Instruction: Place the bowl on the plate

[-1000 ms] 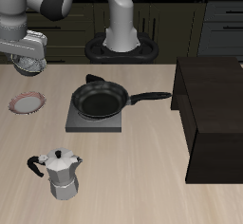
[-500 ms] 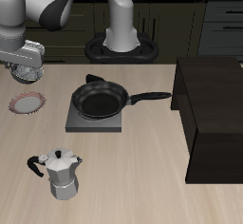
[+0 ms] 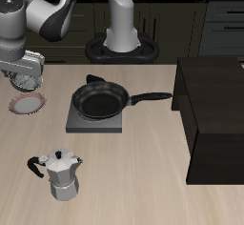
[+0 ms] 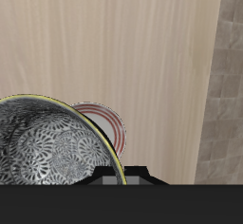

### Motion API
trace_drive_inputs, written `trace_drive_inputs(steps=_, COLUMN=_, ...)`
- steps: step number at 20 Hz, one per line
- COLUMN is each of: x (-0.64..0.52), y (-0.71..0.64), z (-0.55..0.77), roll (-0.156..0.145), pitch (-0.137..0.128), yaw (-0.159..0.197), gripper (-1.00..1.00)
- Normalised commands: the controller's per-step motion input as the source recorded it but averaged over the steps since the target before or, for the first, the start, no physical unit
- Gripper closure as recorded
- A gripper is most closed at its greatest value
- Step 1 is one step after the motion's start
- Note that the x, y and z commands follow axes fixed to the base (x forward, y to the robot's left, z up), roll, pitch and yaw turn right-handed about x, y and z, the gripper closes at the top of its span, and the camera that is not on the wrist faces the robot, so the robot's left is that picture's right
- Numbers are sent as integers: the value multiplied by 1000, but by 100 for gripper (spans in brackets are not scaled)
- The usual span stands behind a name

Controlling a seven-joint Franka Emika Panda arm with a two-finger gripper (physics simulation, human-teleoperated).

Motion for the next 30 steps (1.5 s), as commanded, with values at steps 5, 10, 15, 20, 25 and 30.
trace_drive_inputs(steps=5, x=9, y=-30, z=-148, roll=-16, pitch=31, yaw=18, gripper=100)
trace_drive_inputs(steps=10, x=-17, y=5, z=-126, roll=-4, pitch=20, yaw=2, gripper=100)
trace_drive_inputs(steps=15, x=-120, y=11, z=-127, roll=-3, pitch=8, yaw=7, gripper=100)
trace_drive_inputs(steps=20, x=-96, y=34, z=-139, roll=-5, pitch=13, yaw=21, gripper=100)
trace_drive_inputs(steps=25, x=-69, y=-31, z=-151, roll=-11, pitch=14, yaw=10, gripper=100)
trace_drive_inputs(steps=30, x=-6, y=-7, z=-108, roll=-5, pitch=12, yaw=10, gripper=100)
